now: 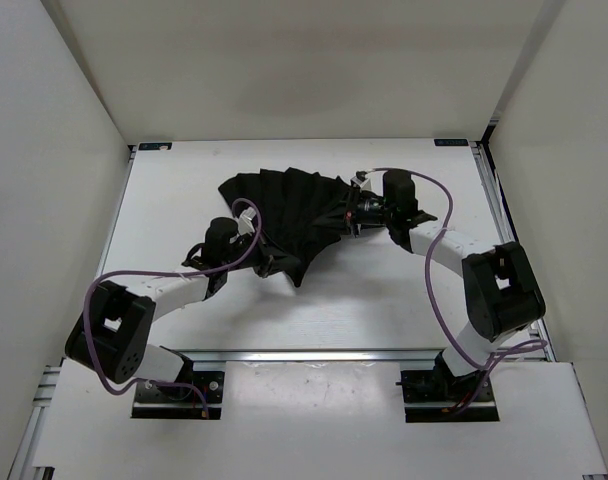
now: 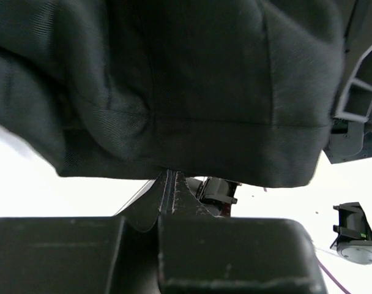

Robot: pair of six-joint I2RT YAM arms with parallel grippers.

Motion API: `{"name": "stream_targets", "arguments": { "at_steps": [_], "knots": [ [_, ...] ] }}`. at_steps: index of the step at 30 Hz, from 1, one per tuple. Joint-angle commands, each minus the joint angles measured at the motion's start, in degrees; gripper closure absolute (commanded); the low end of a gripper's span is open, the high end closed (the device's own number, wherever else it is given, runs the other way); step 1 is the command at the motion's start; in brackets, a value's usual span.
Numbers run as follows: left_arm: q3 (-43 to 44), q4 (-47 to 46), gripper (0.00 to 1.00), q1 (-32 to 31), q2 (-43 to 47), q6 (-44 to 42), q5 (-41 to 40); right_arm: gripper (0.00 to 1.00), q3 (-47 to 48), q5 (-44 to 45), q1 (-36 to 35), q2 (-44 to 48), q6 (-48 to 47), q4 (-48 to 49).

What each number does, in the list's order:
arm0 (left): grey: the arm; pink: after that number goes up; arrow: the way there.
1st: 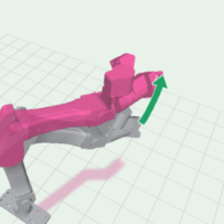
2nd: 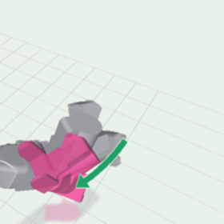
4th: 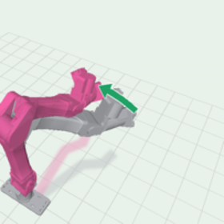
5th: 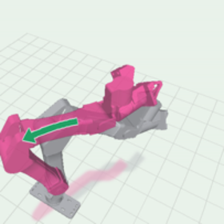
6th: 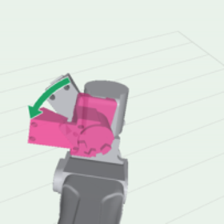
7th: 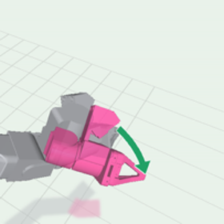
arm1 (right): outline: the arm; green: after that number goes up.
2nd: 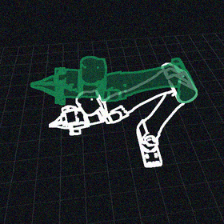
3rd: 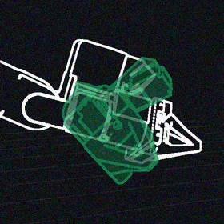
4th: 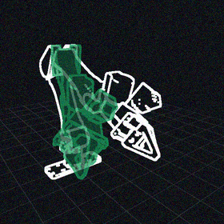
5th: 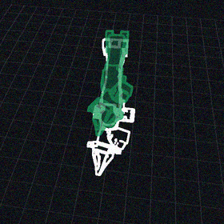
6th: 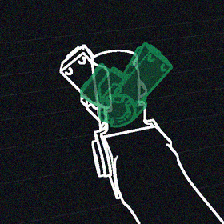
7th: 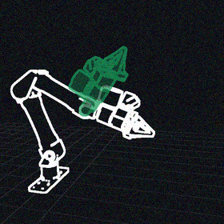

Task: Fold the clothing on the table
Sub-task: Flatten the skirt out

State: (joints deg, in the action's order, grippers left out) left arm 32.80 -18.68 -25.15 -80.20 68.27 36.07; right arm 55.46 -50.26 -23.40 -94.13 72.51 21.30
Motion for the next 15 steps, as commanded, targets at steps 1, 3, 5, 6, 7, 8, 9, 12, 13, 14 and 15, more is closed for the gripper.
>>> {"name": "stream_targets", "arguments": {
  "at_steps": [1,3,5,6,7,8,9,12,13,14,15],
  "knots": [
    [-0.01,-3.56,1.00,-1.22,-0.21,1.25,-0.74,1.00,3.95,-2.03,-0.51,0.26,2.02,4.46],
    [0.42,-5.13,1.00,-1.39,-1.09,1.95,-0.66,1.00,4.21,-2.12,-0.94,0.17,2.19,4.19],
    [1.91,-5.67,1.00,-1.22,-0.75,3.00,0.30,1.00,4.04,-2.47,-0.77,0.00,2.55,4.02],
    [2.27,-5.93,1.00,-1.13,-0.66,3.53,0.66,1.00,4.13,-2.30,-0.51,-0.18,2.20,3.93],
    [3.14,-6.02,1.00,-1.22,-0.05,3.62,0.40,1.00,4.21,-2.12,-0.42,-0.18,1.85,1.84],
    [3.85,-6.02,1.00,-0.70,-0.04,3.45,0.57,1.00,4.74,-1.69,-0.42,-0.53,-0.07,-0.62],
    [4.38,-5.32,1.00,-0.26,0.05,3.10,1.01,1.00,4.83,-1.68,0.01,-0.01,-0.78,-1.78],
    [5.79,-2.69,1.00,0.45,0.31,1.43,1.36,1.00,5.00,-0.54,0.45,0.26,-2.81,-4.95],
    [6.83,-2.51,1.00,0.54,0.31,1.08,0.58,1.00,5.01,0.33,0.98,-0.09,-3.51,-7.30],
    [6.67,-2.77,1.00,0.71,0.31,1.25,0.75,1.00,5.44,1.03,0.99,-0.35,-5.52,-10.02],
    [6.67,-2.86,1.00,0.02,0.14,1.43,0.66,1.00,6.06,1.30,0.99,-0.53,-7.19,-11.44]
  ]
}}
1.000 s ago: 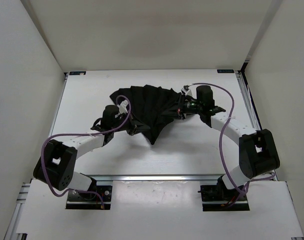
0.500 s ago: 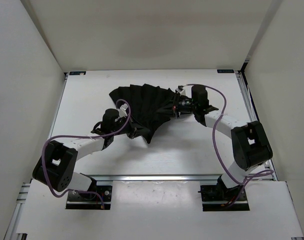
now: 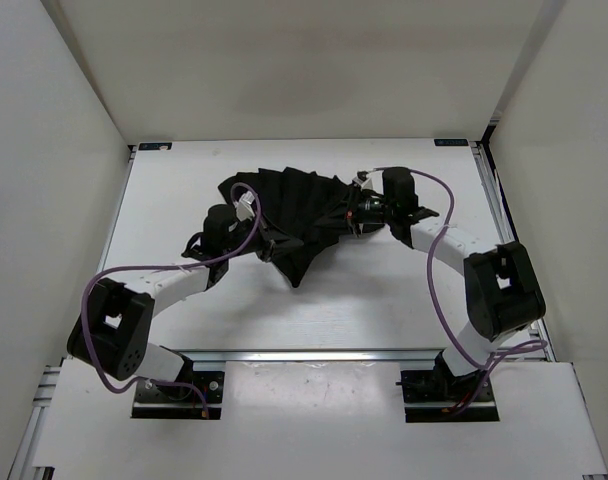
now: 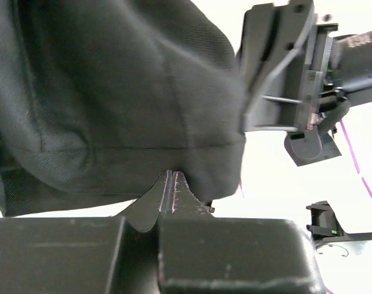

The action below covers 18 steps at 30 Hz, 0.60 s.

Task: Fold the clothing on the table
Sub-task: Flatten the skirt out

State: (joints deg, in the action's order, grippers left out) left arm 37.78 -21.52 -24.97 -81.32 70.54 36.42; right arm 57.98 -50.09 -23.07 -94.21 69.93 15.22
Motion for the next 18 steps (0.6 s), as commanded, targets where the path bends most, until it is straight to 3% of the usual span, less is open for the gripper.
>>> {"name": "stream_targets", "arguments": {
  "at_steps": [1,5,13,18],
  "knots": [
    [1.77,-0.19,1.00,-0.34,1.08,-0.85,0.14,1.00,3.81,2.70,0.74,-0.88,-5.59,-8.34],
    [2.47,0.86,1.00,-1.92,0.73,-1.46,-0.39,1.00,6.18,5.69,0.22,-2.63,-9.63,-15.04],
    [9.68,18.78,1.00,-5.61,2.04,-13.14,-5.56,1.00,14.17,7.72,0.31,-9.05,-14.12,-21.73],
    [7.49,17.22,1.00,-5.00,3.01,-12.36,-6.28,1.00,16.38,7.28,-0.40,-10.38,-13.85,-22.95]
  ]
}}
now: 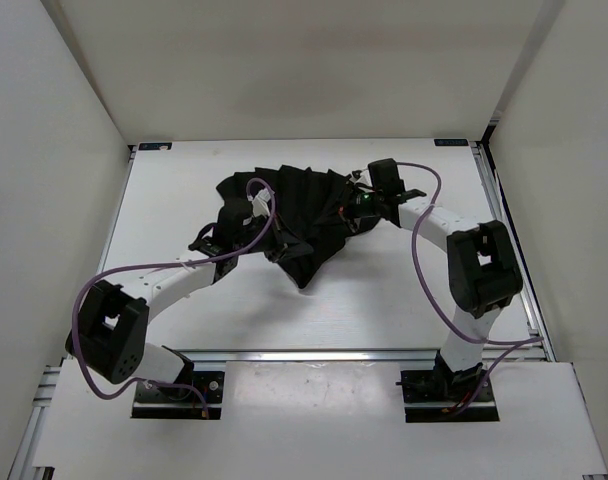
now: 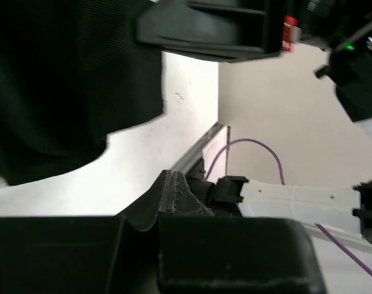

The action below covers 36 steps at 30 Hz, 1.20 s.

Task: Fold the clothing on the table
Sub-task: Flatten the skirt out

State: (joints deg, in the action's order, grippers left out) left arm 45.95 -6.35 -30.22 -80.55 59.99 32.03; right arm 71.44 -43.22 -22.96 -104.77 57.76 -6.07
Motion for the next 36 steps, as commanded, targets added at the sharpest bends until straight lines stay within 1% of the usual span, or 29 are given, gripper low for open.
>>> {"name": "stream_targets", "arguments": {
  "at_steps": [1,4,9,16,18,21,24,25,27,28,30,31,34,36],
  "knots": [
    [-1.13,2.22,1.00,0.42,2.24,-2.06,-2.58,1.00,2.39,0.16,-0.33,0.62,-1.33,-1.32],
    [-1.65,2.05,1.00,0.77,2.16,-2.42,-3.99,1.00,1.34,-0.63,0.46,1.58,-1.07,-0.70],
    [-1.13,-0.07,1.00,1.13,1.19,-1.45,-4.34,1.00,2.04,-2.74,0.63,2.37,-2.12,-3.86],
    [-1.13,-2.88,1.00,0.60,-0.83,0.04,-4.61,0.99,-2.00,-7.13,1.34,5.54,-0.89,-2.56],
    [-1.22,-3.93,1.00,0.25,-0.92,0.30,-4.35,1.00,-1.83,-7.49,1.52,5.46,-1.42,-3.51],
    [-0.70,-4.98,1.00,-0.45,-1.53,0.13,-3.65,1.00,0.88,-8.46,2.13,4.06,-3.78,-6.84],
    [0.62,-5.95,1.00,-1.16,-2.68,-0.48,-1.10,1.00,6.23,-6.09,1.87,1.86,-9.74,-17.28],
    [0.89,-5.09,1.00,-1.86,-3.11,-1.35,-0.57,1.00,8.17,-5.65,1.69,0.72,-12.73,-18.88],
    [2.73,-2.37,1.00,-2.65,-3.21,-3.37,-1.35,1.00,9.85,-2.76,1.69,0.01,-15.55,-23.36],
    [2.82,-0.87,1.00,-3.87,-3.82,-5.21,-2.49,1.00,10.29,-1.61,1.69,-0.43,-16.53,-24.25],
    [3.62,1.15,1.00,-4.76,-4.00,-7.50,-3.99,1.00,15.02,3.47,1.86,-1.22,-21.09,-29.77],
    [3.27,2.12,1.00,-5.29,-4.17,-8.47,-5.04,1.00,18.26,6.80,1.87,-2.01,-23.19,-32.67],
    [0.82,3.27,1.00,-6.52,-4.88,-9.53,-7.15,1.00,24.08,11.83,2.13,-3.15,-25.85,-36.56],
    [-0.86,4.15,1.00,-8.09,-4.44,-10.68,-12.58,1.00,26.28,13.50,2.48,-3.77,-26.38,-37.79]
  ]
}}
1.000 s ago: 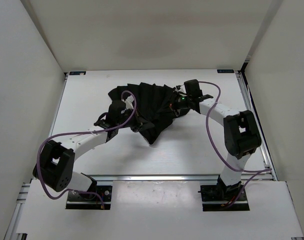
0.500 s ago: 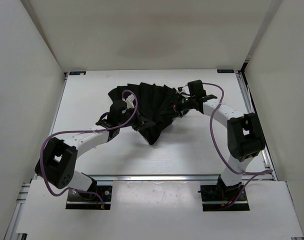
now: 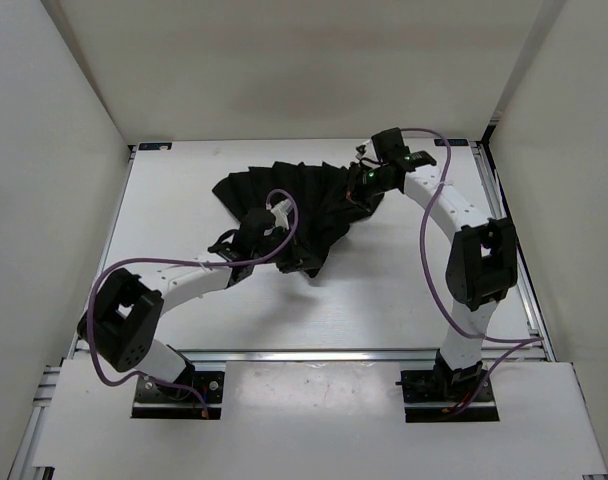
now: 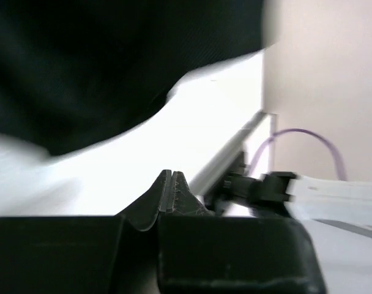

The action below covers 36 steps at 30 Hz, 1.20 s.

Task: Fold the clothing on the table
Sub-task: Flatten the skirt out

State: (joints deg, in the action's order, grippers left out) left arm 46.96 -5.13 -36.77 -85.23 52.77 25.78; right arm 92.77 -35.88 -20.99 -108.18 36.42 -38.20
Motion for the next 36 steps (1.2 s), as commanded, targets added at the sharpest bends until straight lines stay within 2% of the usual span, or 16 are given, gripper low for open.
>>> {"name": "stream_targets", "arguments": {
  "at_steps": [1,3,6,14,18,19,22,27,30,32,36],
  "knots": [
    [-3.00,3.80,1.00,-1.98,0.41,-4.25,-8.01,1.00,5.40,6.52,0.52,-0.45,-4.96,-5.58],
    [-4.33,4.95,1.00,-3.21,1.38,-5.40,-16.08,1.00,4.71,6.35,0.08,0.33,-4.87,-5.14],
    [-7.14,1.19,1.00,-3.39,2.08,-4.96,-20.76,1.00,3.39,7.22,-0.98,1.48,-4.87,-6.09],
    [-8.56,-7.87,1.00,-3.66,-0.81,-0.48,-23.05,1.00,-8.38,0.29,-1.42,6.48,-1.10,-2.15],
    [-8.82,-12.00,1.00,-5.06,-2.83,-0.91,-23.05,1.00,-12.87,-2.26,-1.86,9.73,1.36,-0.74],
    [-8.64,-12.10,0.95,-5.67,-3.71,-1.44,-23.49,1.00,-13.14,-2.44,-1.77,10.27,1.46,-0.65],
    [-5.74,-11.05,0.68,-7.08,-4.94,-8.02,-24.29,1.00,-14.28,-2.36,-1.34,11.76,1.99,-0.56],
    [-3.37,-7.81,0.62,-8.31,-6.17,-18.04,-24.90,1.00,-13.41,-2.44,-0.89,11.68,1.64,-0.74],
    [-3.28,-5.17,0.52,-9.28,-5.74,-22.44,-27.89,1.00,-12.88,-2.01,-0.72,11.07,1.72,-0.74],
    [-4.24,-6.03,0.42,-8.67,-5.65,-21.67,-28.07,1.00,-12.88,-2.61,-0.45,11.59,2.07,-0.48],
    [-7.31,-10.87,0.43,-6.73,-7.05,-16.93,-24.22,1.00,-12.79,-2.88,-0.72,11.50,2.16,-0.39]
  ]
}}
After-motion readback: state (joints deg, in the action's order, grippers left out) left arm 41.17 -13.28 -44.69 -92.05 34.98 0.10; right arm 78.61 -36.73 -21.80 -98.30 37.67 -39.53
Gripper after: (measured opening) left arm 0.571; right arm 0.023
